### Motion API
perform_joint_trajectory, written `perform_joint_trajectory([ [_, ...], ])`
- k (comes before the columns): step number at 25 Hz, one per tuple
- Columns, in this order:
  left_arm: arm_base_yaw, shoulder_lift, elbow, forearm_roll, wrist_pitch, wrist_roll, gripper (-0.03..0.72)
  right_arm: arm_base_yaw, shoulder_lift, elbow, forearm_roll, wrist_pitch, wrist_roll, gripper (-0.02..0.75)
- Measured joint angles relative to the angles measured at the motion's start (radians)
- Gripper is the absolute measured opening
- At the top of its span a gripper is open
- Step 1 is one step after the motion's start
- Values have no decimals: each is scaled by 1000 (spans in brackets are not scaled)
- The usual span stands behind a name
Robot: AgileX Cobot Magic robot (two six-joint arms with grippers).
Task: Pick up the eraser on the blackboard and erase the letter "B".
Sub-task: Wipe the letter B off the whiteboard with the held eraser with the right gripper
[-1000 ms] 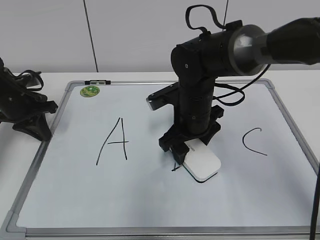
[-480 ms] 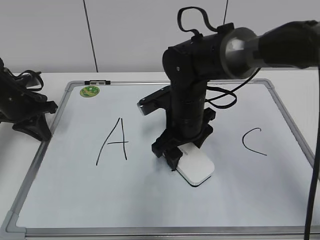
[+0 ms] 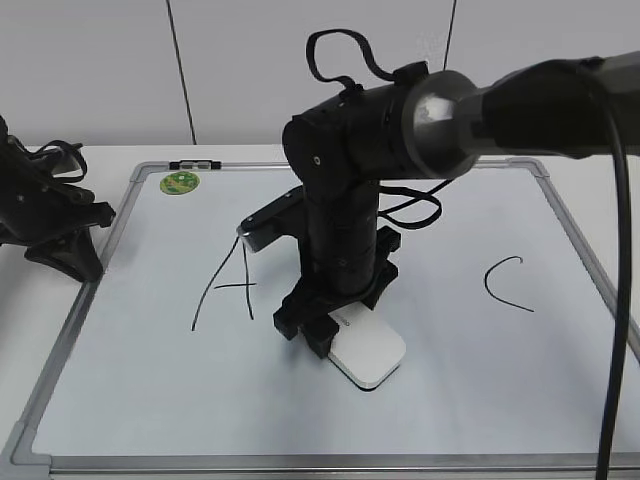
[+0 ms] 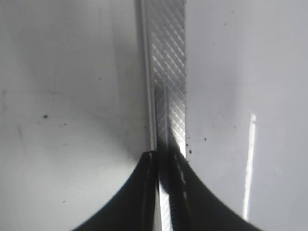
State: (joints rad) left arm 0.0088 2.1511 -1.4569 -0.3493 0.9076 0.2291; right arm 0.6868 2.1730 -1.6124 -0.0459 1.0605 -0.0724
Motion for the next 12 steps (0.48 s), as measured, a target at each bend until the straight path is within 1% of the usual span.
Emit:
perform_joint_trajectory([
  [4, 0, 0, 0, 0, 0, 0, 34, 4, 0, 0, -44, -1, 18, 538],
  [7, 0, 0, 0, 0, 0, 0, 34, 0, 0, 0, -49, -1, 22, 538],
  [12, 0, 0, 0, 0, 0, 0, 34, -51, 0, 0, -42, -6, 23, 538],
])
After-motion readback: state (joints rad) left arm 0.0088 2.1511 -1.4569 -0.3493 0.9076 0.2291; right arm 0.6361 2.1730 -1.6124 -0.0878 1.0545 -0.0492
